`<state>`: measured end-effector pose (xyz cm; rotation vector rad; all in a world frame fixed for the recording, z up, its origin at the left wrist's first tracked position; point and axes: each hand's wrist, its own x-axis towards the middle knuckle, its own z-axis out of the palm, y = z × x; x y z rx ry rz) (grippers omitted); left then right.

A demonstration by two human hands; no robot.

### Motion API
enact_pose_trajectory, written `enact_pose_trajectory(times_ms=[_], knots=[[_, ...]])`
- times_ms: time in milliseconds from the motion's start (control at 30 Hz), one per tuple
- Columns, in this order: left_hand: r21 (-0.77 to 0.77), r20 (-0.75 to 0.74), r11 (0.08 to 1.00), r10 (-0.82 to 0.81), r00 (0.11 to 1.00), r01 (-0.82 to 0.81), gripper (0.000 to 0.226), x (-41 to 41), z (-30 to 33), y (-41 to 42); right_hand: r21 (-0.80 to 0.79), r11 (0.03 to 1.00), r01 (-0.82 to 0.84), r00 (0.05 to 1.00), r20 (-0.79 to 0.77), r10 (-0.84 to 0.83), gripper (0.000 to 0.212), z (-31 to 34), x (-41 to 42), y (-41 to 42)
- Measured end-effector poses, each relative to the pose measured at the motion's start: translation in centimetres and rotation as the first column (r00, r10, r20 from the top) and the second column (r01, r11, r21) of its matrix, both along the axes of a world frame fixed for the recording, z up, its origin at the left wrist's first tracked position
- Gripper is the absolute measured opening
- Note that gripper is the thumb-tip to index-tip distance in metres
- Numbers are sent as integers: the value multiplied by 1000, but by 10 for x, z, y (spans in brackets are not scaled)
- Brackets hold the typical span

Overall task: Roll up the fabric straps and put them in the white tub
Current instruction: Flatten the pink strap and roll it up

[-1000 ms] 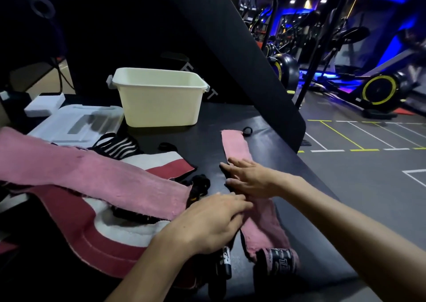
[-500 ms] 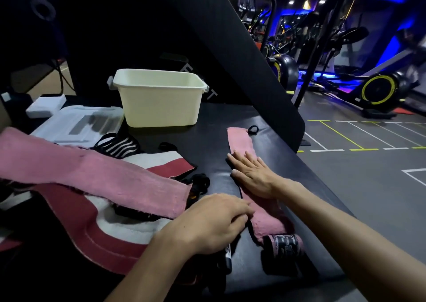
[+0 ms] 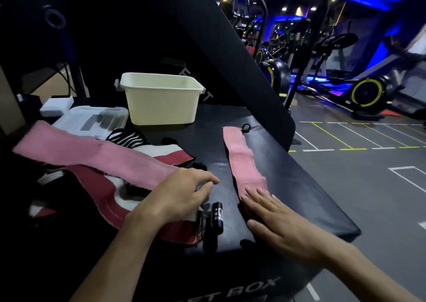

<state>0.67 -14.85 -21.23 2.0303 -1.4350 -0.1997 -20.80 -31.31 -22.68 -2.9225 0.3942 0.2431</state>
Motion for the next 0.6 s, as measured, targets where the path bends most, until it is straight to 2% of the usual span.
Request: enact_pose_trajectory(times_ms=[100,200,267,300,367,400,500,600], knots=[[-80,14,995,62,998,-61,27,-1,-4,15,-124,992,-6,999,44,11,81,-17,-17,15],[-166,190,958,263,946,-234,36,8,-2,32,-152,988,-5,995,98,20,90,-8,-17,24],[-85,294,912,407,865,-400,50,23,2,48,-205,979,-12,988,146,42,91,12,-7,31],[-13,326,888,438,838,-459,56,31,2,57,-244,970,-8,985,166,50,84,23,1,35],[112,351,855,444,825,-507,67,41,-1,70,-302,953,10,980,193,51,58,43,18,39],[117,350,854,442,826,-506,68,42,-2,71,-297,955,20,976,213,46,47,50,27,39],[-68,345,863,491,800,-501,47,42,-4,74,-238,971,-18,944,316,94,32,63,59,43],[-238,247,827,559,792,-509,34,46,-3,75,-151,984,-96,894,423,152,28,64,91,49]])
